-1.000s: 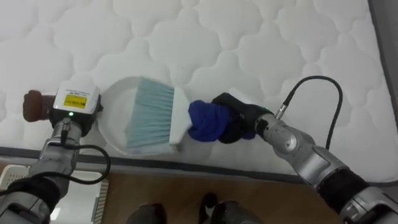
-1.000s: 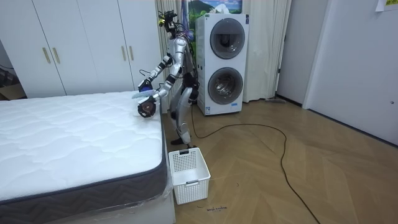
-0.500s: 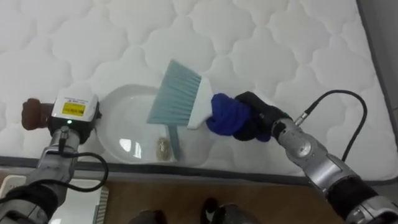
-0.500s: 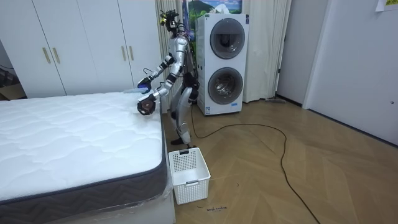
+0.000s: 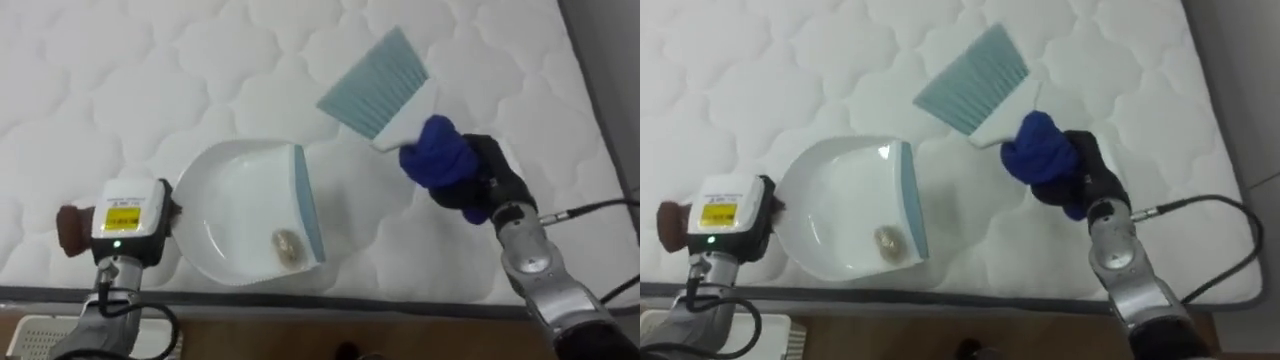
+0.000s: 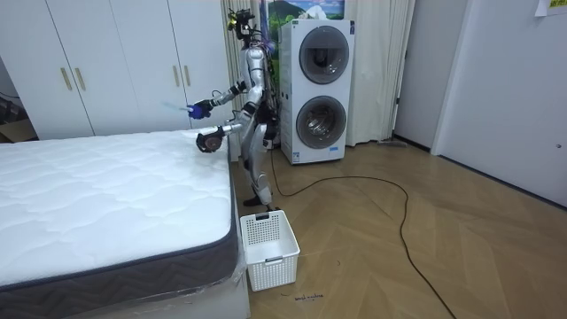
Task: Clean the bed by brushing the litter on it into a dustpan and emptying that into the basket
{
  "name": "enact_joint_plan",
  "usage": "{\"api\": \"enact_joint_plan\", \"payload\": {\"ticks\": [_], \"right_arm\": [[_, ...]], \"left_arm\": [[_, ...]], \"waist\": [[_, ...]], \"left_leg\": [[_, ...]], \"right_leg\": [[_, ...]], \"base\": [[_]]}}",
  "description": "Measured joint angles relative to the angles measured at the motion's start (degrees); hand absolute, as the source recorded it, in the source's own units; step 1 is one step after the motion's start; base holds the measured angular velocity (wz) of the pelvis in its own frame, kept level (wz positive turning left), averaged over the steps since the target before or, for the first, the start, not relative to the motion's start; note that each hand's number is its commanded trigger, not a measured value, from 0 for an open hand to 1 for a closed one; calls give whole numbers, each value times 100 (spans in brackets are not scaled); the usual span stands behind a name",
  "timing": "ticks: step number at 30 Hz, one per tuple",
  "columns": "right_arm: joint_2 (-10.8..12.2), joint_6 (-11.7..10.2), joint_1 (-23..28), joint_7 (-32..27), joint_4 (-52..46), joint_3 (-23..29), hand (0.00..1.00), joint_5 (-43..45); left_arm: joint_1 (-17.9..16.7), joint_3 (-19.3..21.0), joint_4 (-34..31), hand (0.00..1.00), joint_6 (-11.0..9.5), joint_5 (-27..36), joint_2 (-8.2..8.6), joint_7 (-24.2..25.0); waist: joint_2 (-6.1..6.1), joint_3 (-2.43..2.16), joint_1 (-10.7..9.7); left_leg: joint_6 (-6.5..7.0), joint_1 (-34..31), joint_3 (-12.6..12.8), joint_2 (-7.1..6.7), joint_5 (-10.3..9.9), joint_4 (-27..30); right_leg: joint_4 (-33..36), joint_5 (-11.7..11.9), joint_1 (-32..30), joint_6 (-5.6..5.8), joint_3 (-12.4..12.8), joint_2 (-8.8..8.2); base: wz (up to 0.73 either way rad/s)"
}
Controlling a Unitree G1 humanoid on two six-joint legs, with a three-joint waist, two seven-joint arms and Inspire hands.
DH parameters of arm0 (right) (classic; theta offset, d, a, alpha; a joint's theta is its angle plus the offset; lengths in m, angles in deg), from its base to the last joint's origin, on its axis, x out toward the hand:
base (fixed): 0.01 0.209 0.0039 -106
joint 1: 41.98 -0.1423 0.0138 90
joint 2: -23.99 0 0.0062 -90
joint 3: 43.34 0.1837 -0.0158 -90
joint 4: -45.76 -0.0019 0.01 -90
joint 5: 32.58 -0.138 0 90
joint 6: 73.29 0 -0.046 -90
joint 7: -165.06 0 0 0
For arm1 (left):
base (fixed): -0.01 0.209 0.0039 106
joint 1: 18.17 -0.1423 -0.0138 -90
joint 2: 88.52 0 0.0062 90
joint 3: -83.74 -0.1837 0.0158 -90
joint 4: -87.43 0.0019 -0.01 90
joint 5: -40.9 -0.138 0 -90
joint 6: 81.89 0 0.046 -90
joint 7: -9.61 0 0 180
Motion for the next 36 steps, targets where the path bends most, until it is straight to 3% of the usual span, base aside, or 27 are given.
{"api": "enact_joint_plan", "payload": {"ticks": [1,3,8,16,18,21,23,26,30,31,35,36], "right_arm": [[-1,-1,170,-16,-78,116,0,-164],[-1,-100,570,-141,-188,327,0,-489],[-2,-105,740,-254,-182,532,0,-1258],[23,-120,976,-227,-235,601,0,-1595],[23,-123,1223,-243,-425,647,0,-1585],[25,-164,1333,-315,-472,669,0,-1580],[29,-176,1427,-463,-549,777,0,-1572],[43,-243,1451,-647,-589,812,0,-1548],[84,-249,1453,-764,-629,810,0,-1535],[84,-249,1482,-794,-774,809,0,-1551],[90,-313,1542,-815,-1128,809,0,-1428],[110,-327,1563,-835,-1144,804,0,-1313]], "left_arm": [[-186,124,-123,100,-98,66,52,-4],[-547,345,-391,100,-229,239,104,-14],[-577,708,-564,100,-399,650,217,-50],[-719,743,-829,100,-569,917,267,-39],[-741,729,-845,100,-664,1268,391,-11],[-762,716,-875,100,-701,1535,412,49],[-803,714,-1021,100,-712,1597,419,49],[-880,755,-1219,100,-735,1670,407,48],[-1024,838,-1299,100,-745,1798,413,54],[-1146,908,-1349,100,-745,1821,422,57],[-1379,1060,-1397,100,-730,1815,428,75],[-1437,1117,-1482,100,-730,1814,428,104]], "waist": [[-7,-33,16],[-12,-107,16],[-32,-112,9],[-62,-109,-1],[-40,-104,-41],[-17,-102,-44],[33,-112,-73],[95,-140,-9],[112,-142,88],[127,-146,194],[149,-152,230],[146,-154,335]], "left_leg": [[-5,178,61,1,17,-137],[-26,514,94,-22,31,-408],[-45,842,113,-77,50,-691],[-60,1270,61,-95,55,-933],[-61,1349,-262,-176,54,-943],[-60,1334,-560,-250,56,-940],[-50,1306,-901,-358,108,-945],[-55,1378,-1161,-439,156,-977],[-81,1525,-1381,-472,197,-1069],[-93,1546,-1392,-468,208,-1112],[-150,1433,-1656,-502,243,-1084],[-178,1423,-1708,-512,262,-1072]], "right_leg": [[-117,13,165,14,-3,9],[-335,33,473,48,18,52],[-500,39,726,87,93,79],[-707,17,1197,157,207,141],[-812,-32,1425,231,313,166],[-897,-44,1550,258,306,201],[-985,-79,1696,307,315,193],[-1044,-116,1871,351,333,181],[-1275,-124,2181,361,342,209],[-1305,-125,2205,360,338,219],[-1390,-124,2250,358,314,272],[-1387,-126,2255,355,330,294]], "base": [[-13],[-10],[-4],[4],[48],[49],[66],[52],[35],[13],[33],[31]]}}
